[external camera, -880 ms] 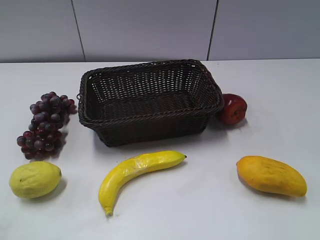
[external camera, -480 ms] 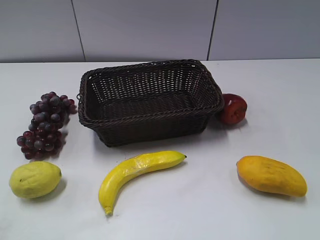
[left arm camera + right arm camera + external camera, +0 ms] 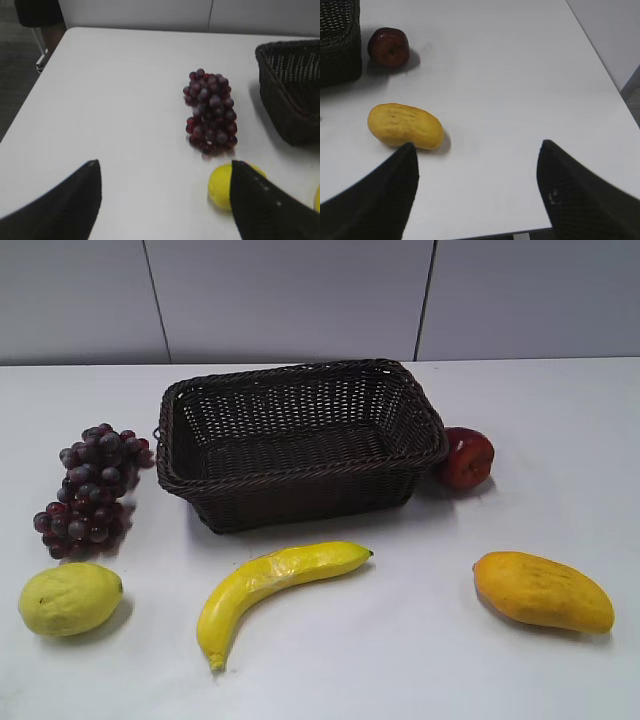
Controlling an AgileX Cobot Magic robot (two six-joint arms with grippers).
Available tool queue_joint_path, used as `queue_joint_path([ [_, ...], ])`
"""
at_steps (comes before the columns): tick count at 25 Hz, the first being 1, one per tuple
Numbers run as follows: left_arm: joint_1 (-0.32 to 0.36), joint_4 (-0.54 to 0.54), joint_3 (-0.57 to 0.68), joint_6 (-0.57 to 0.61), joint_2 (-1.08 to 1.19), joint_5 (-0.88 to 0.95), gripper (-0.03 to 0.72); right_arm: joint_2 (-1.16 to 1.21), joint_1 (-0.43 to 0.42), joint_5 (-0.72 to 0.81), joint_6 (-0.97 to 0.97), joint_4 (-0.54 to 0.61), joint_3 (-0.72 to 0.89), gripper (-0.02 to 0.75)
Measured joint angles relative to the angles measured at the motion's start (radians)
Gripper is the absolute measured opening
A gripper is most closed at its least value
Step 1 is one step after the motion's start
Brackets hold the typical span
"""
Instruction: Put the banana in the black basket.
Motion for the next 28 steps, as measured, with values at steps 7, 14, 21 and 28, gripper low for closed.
queue_joint_path([
  [7, -0.006, -0.011, -0.021, 0.000, 0.336, -0.269, 0.592, 0.000, 0.000, 0.000, 0.000, 0.000, 0.000, 0.590],
  [14, -0.104, -0.041, -0.075, 0.000, 0.666, -0.351, 0.592, 0.000, 0.000, 0.000, 0.000, 0.000, 0.000, 0.590],
  [21, -0.322, -0.042, -0.210, 0.011, 0.930, -0.321, 0.592, 0.000, 0.000, 0.000, 0.000, 0.000, 0.000, 0.590],
  [28, -0.579, -0.044, -0.319, 0.011, 1.099, -0.316, 0.592, 0.000, 0.000, 0.000, 0.000, 0.000, 0.000, 0.590],
])
